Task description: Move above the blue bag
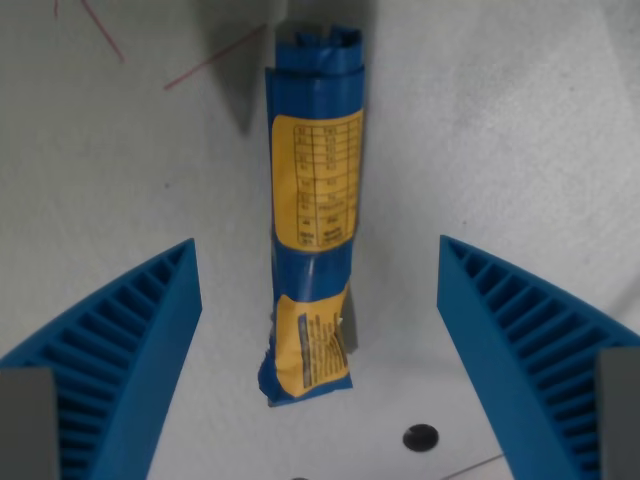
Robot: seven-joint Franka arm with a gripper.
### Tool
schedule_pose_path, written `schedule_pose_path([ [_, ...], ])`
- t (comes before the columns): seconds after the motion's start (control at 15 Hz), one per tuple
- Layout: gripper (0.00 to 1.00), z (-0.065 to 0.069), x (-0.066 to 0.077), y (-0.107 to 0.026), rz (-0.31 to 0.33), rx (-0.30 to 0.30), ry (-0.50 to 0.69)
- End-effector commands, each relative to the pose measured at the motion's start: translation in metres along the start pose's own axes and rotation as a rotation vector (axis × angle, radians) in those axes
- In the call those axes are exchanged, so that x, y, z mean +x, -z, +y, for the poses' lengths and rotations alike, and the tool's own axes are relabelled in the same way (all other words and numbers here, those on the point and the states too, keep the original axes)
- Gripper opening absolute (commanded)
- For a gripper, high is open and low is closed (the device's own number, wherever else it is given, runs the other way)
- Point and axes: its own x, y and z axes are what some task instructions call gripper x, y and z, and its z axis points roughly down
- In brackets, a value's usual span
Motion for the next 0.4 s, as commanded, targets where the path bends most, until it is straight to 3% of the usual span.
schedule_pose_path([
  [0.07, 1.00, -0.0047, -0.0020, -0.0041, 0.076, -0.019, -0.048],
  [0.4, 1.00, -0.0058, -0.0018, -0.0059, 0.075, -0.023, -0.039],
])
